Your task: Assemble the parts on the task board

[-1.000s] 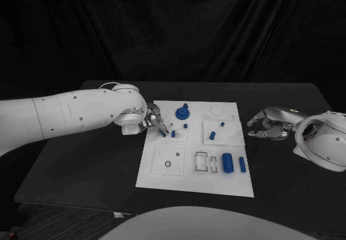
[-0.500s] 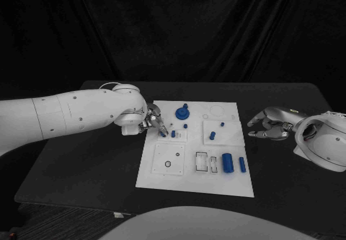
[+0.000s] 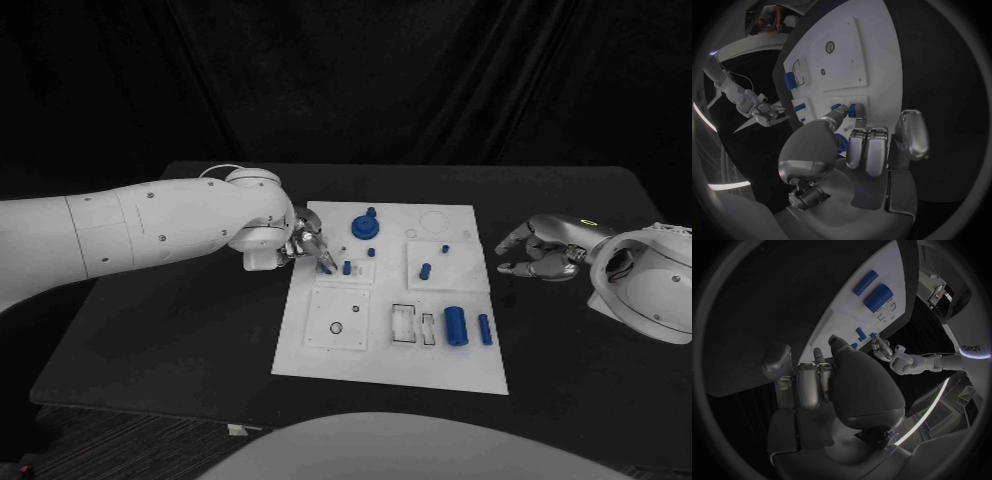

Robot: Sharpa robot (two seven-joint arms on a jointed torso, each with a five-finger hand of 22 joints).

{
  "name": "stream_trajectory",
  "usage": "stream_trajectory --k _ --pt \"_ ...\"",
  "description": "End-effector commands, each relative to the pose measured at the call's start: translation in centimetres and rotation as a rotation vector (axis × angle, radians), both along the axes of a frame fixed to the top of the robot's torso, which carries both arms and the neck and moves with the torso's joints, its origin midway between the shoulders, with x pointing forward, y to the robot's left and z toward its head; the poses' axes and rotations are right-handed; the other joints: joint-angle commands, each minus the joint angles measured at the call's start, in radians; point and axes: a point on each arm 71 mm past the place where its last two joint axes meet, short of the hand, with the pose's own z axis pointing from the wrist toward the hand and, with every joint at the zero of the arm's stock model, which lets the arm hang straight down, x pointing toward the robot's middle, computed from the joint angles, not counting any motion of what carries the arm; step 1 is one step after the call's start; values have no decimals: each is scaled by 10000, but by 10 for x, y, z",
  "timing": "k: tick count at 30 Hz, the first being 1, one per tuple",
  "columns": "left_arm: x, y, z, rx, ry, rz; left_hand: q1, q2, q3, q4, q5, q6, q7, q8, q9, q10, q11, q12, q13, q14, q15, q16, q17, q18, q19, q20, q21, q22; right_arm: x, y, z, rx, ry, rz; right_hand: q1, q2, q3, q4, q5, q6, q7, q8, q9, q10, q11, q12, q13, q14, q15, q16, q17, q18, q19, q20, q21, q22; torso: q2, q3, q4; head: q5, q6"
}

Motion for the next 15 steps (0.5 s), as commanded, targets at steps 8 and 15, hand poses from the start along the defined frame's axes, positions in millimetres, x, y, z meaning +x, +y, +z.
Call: stream_trajectory --k 8,15 --pt "-3 2 -7 244 314 5 -989 -258 -1132 1015 -954 -640 335 -731 -635 964 303 -43 2554 1039 264 27 2635 164 -116 179 -120 1585 0 -2 -2 -151 116 -122 78 -4 71 12 62 61 -25 -67 -16 -63 -7 -74 131 502 27 -35 987 77 -46 3 -51 1262 12 -5 6 -14 0" --pt "-3 3 -7 254 292 58 -1059 -244 -1374 1212 -961 -692 363 -795 -710 944 337 -58 2539 1039 288 27 2635 171 -138 212 -145 1578 0 -2 -3 -153 117 -128 78 -4 71 12 62 61 -25 -67 -16 -63 -7 -74 131 502 27 -35 987 77 -46 3 -51 1262 22 -9 -4 -8 0"
